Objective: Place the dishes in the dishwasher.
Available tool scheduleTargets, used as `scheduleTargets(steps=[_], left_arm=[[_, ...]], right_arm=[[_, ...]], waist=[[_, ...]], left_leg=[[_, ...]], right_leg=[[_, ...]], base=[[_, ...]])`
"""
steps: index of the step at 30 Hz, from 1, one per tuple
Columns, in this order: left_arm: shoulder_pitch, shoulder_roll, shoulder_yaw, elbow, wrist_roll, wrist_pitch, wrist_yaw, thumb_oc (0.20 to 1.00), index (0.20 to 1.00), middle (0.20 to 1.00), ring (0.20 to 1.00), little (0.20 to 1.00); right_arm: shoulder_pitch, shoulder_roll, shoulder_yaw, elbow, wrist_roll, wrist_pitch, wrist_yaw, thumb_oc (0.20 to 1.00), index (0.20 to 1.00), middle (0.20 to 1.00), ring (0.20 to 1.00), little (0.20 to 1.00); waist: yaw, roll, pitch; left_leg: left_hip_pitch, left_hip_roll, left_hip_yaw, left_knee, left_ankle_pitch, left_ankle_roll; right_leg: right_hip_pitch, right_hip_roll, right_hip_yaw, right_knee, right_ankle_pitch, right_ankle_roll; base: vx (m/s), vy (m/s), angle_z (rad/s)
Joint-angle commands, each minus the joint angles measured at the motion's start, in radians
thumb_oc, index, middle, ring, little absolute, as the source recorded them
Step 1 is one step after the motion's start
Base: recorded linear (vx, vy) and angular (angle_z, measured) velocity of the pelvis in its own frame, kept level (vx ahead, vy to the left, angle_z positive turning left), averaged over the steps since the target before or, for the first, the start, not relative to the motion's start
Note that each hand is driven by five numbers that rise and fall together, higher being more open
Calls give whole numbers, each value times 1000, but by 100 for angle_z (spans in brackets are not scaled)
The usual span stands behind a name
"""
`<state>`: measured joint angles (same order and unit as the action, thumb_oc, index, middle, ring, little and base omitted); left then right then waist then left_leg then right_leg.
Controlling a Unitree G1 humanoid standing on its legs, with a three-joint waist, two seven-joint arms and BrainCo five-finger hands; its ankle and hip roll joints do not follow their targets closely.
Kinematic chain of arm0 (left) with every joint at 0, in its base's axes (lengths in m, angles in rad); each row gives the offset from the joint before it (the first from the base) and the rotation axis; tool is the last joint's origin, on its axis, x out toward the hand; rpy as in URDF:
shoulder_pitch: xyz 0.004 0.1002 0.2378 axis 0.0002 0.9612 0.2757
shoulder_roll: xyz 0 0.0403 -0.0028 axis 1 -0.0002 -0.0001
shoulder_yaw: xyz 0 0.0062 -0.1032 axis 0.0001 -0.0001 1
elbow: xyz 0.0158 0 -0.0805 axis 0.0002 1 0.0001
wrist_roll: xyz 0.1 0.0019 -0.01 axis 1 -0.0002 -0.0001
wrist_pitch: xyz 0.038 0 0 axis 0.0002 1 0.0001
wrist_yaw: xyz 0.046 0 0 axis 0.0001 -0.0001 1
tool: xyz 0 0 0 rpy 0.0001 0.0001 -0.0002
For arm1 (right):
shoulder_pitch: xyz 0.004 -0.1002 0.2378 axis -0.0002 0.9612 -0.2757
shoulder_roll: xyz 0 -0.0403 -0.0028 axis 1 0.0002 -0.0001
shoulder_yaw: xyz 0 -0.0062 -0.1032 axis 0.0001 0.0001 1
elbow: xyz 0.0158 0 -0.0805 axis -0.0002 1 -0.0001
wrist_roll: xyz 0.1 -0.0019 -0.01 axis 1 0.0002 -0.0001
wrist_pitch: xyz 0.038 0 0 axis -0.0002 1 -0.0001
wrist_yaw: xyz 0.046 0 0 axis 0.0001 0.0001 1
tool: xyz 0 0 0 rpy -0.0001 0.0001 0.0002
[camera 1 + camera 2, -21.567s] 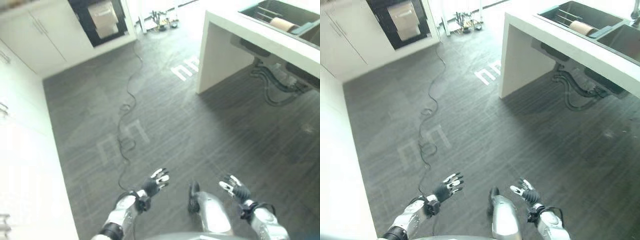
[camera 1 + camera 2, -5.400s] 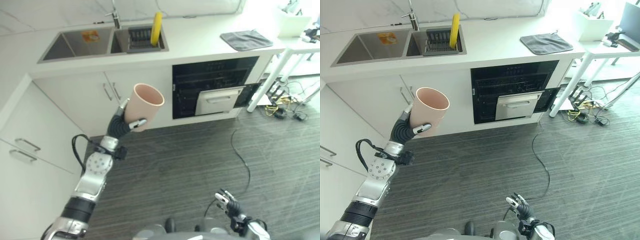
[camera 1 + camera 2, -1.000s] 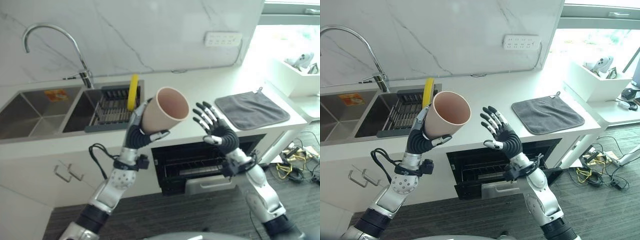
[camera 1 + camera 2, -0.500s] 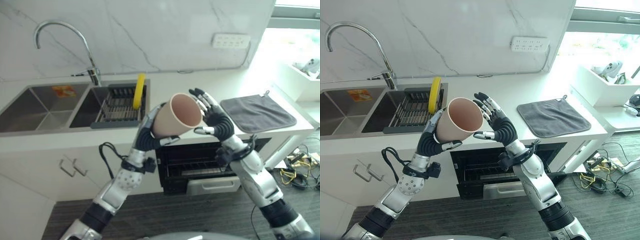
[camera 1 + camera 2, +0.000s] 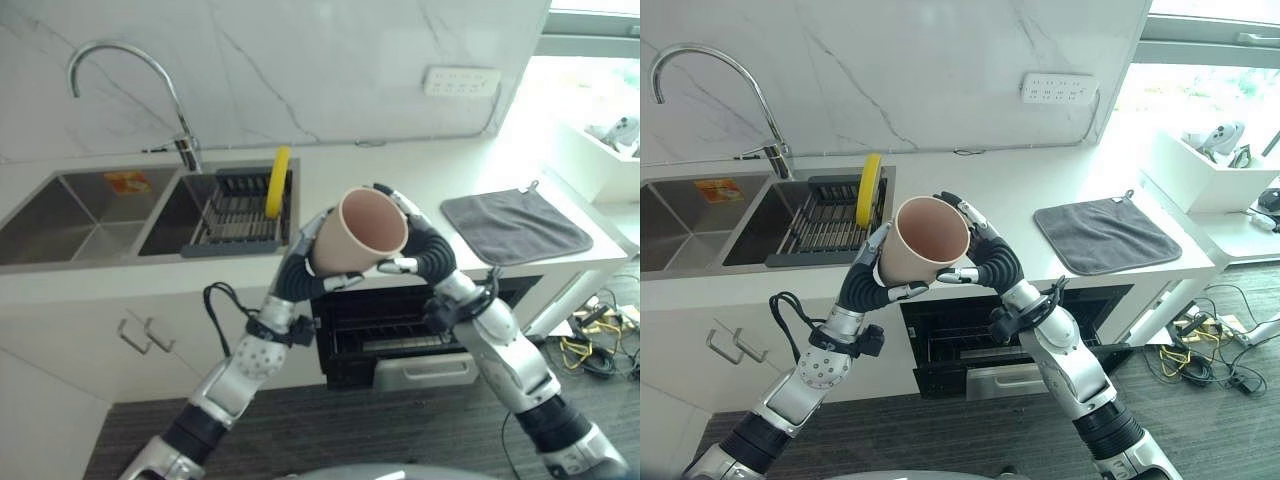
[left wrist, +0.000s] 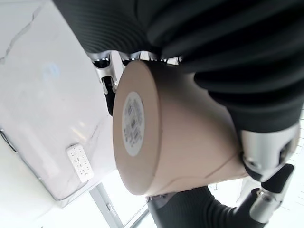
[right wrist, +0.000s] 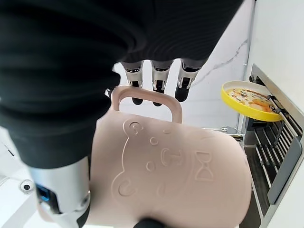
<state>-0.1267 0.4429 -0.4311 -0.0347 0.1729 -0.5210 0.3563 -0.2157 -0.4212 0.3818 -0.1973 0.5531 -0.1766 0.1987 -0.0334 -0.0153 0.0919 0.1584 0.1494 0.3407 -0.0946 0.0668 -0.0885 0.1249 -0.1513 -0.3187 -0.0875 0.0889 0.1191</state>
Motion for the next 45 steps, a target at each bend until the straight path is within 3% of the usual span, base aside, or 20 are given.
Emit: scheduleTargets(steps=[1,8,11,22,32,45], left_arm=[[-126,2,-46,0,-41,-6,-18,200,200,200,200,200],[-131,1,-61,19,-42,-2,-26,200,200,200,200,200],[-120,4,-82,41,-50,50,-60,200,200,200,200,200],[-101,11,-78,62,-49,62,-58,200,200,200,200,200],[-96,17,-72,52,-43,48,-66,200,200,200,200,200],[-112,17,-90,49,-42,50,-77,200,200,200,200,200]], right_arm=[[-113,28,18,-54,19,-11,56,1000,1000,1000,1000,1000],[-119,26,61,-56,-19,-8,73,1000,1000,1000,1000,1000],[-132,10,54,-66,-149,-42,-22,1000,1000,1000,1000,1000],[-134,-80,19,-83,-470,-77,-167,1000,1000,1000,1000,1000],[-136,-70,46,-68,-311,-48,-92,1000,1000,1000,1000,1000],[-157,-53,79,-58,-336,-48,-75,1000,1000,1000,1000,1000]], waist=[[18,-6,11],[23,-7,13],[21,-7,16],[11,-3,28],[19,-3,24],[28,-6,20]], left_leg=[[26,13,-74,10,-73,-18],[24,11,-80,12,-72,-15],[26,9,-81,14,-76,-12],[28,4,-72,18,-83,-7],[28,9,-70,16,-79,-11],[27,5,-81,16,-80,-8]], right_leg=[[42,-56,23,49,-78,70],[39,-56,28,53,-78,70],[37,-56,32,58,-81,70],[33,-59,45,64,-84,71],[38,-60,31,63,-85,69],[39,-59,30,64,-85,68]], base=[[0,0,0],[0,0,0],[0,0,0],[0,0,0],[0,0,0],[0,0,0]])
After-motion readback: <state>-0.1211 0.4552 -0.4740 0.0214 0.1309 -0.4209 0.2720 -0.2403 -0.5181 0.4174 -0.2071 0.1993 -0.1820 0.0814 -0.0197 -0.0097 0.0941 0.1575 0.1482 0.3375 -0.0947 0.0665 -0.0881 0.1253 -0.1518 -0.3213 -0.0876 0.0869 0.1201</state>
